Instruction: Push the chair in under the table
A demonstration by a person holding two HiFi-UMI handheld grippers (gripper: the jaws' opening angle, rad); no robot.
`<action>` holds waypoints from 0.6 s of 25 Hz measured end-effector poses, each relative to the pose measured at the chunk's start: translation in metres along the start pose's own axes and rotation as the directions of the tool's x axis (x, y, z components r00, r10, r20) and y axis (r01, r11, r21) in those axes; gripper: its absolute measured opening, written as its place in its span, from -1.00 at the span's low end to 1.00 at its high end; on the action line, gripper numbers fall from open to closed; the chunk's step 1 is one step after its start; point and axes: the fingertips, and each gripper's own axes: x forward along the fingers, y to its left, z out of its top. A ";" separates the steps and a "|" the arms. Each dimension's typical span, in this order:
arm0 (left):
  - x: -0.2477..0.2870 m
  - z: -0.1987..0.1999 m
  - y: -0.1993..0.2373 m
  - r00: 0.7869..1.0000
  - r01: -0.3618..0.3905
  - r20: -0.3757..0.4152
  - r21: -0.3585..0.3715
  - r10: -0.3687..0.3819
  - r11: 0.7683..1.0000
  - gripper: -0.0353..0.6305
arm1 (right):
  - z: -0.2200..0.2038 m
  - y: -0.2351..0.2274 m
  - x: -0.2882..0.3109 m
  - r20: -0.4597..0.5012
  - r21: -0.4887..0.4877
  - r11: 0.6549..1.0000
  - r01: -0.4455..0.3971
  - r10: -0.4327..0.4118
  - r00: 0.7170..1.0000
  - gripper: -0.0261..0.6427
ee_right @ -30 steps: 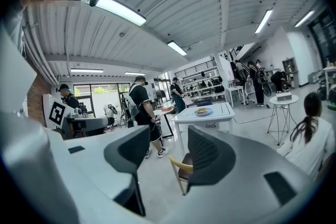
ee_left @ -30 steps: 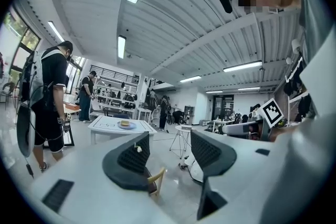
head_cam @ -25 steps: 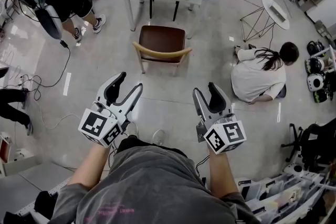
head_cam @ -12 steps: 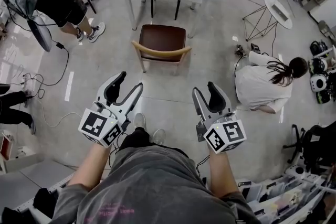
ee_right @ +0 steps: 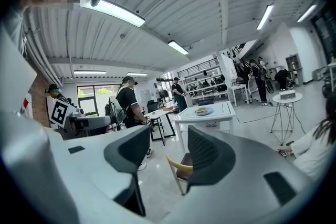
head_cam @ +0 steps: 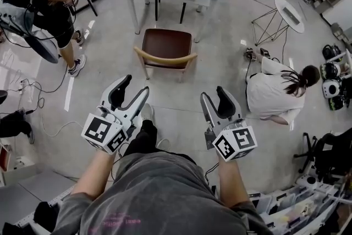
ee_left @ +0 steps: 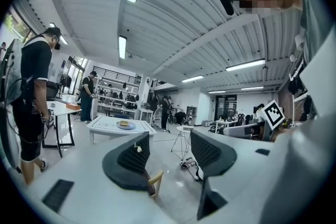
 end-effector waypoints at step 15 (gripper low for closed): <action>0.062 0.000 0.071 1.000 0.015 -0.014 -0.030 -0.015 0.999 -0.18 | 0.003 -0.027 0.088 -0.039 0.003 1.000 0.013 -0.013 0.999 -0.30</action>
